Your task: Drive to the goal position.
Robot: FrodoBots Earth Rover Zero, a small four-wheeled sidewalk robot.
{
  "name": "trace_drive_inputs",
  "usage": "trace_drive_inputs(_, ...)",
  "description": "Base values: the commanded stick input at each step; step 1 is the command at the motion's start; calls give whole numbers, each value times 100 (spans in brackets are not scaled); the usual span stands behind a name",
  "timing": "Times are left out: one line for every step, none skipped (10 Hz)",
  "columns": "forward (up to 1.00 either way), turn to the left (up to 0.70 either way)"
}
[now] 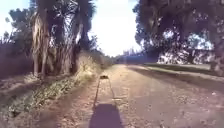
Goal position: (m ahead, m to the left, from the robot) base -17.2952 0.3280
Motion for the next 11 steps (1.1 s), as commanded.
trace_drive_inputs(0, -100)
trace_drive_inputs(0, -100)
trace_drive_inputs(0, -100)
trace_drive_inputs(0, -100)
trace_drive_inputs(0, -100)
trace_drive_inputs(0, -100)
trace_drive_inputs(0, -100)
trace_drive_inputs(0, -100)
trace_drive_inputs(0, -100)
trace_drive_inputs(0, -100)
trace_drive_inputs(0, -100)
